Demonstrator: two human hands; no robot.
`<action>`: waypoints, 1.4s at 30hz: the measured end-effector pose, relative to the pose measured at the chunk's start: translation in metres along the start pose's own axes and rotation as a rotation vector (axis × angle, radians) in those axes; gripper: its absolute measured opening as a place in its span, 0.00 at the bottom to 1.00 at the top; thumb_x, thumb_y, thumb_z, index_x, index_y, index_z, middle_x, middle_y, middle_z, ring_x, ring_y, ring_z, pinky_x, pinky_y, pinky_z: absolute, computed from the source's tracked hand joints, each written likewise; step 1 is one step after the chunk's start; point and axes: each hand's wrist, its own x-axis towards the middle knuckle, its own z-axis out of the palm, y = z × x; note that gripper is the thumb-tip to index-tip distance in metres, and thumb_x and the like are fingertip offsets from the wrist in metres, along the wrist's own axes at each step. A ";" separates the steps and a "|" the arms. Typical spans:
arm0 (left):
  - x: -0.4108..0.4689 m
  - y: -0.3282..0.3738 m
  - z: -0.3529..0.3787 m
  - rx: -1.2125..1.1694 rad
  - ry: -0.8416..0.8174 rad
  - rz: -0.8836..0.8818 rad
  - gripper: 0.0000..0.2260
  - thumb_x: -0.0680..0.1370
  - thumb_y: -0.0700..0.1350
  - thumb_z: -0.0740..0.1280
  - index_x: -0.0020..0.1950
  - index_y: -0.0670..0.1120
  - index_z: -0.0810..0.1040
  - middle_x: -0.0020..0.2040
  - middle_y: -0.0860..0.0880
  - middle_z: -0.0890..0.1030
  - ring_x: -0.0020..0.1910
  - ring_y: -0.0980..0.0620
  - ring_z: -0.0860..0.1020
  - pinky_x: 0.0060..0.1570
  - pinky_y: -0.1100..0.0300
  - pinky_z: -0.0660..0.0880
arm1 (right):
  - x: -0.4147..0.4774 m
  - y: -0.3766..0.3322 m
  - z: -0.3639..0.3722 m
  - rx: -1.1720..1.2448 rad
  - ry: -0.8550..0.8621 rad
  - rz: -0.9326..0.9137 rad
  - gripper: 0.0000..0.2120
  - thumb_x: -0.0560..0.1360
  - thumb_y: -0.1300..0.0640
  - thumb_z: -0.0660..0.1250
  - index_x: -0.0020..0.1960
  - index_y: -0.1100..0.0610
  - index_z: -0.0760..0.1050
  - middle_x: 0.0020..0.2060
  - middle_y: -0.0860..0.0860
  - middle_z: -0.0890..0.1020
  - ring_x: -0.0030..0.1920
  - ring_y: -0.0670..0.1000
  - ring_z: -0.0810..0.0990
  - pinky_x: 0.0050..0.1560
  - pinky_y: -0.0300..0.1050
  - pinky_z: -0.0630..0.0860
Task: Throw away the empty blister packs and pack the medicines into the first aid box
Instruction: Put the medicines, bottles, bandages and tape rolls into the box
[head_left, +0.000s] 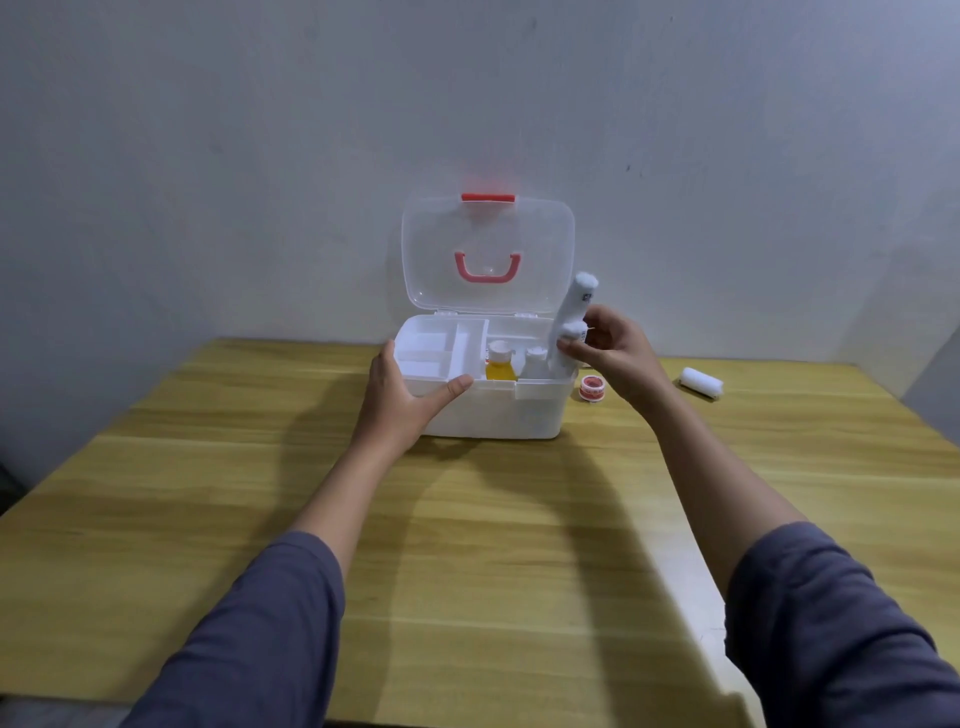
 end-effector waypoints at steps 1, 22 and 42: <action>0.000 0.000 0.000 -0.002 0.000 0.002 0.43 0.64 0.63 0.75 0.73 0.48 0.63 0.69 0.48 0.69 0.68 0.50 0.68 0.65 0.55 0.68 | 0.000 0.000 0.000 -0.005 -0.001 0.002 0.14 0.71 0.62 0.69 0.56 0.64 0.75 0.51 0.64 0.81 0.51 0.57 0.81 0.55 0.53 0.79; -0.001 0.001 0.001 0.002 0.001 -0.013 0.43 0.65 0.62 0.75 0.74 0.47 0.62 0.69 0.48 0.69 0.68 0.50 0.68 0.62 0.58 0.67 | 0.005 -0.005 0.002 -0.381 -0.017 0.062 0.13 0.74 0.46 0.63 0.56 0.50 0.71 0.42 0.41 0.75 0.49 0.53 0.75 0.53 0.55 0.73; -0.001 0.001 0.000 0.001 -0.002 -0.008 0.43 0.65 0.62 0.75 0.74 0.48 0.62 0.70 0.49 0.68 0.69 0.50 0.67 0.64 0.58 0.67 | 0.010 -0.006 0.004 -0.350 -0.061 -0.008 0.32 0.67 0.63 0.71 0.67 0.49 0.63 0.54 0.51 0.76 0.56 0.50 0.75 0.50 0.43 0.71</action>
